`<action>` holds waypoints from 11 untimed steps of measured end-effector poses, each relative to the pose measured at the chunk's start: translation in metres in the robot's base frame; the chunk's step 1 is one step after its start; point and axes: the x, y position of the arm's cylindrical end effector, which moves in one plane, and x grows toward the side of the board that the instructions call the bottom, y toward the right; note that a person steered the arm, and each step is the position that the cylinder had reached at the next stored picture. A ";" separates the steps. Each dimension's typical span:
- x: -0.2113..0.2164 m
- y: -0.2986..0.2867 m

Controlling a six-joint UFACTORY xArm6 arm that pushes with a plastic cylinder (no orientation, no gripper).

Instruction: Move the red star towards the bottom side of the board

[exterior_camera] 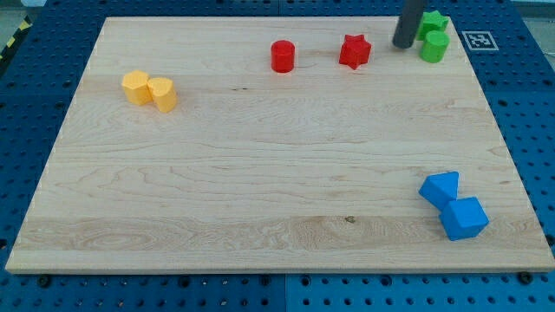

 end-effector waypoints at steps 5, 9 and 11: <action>0.081 -0.100; 0.122 -0.121; 0.200 -0.144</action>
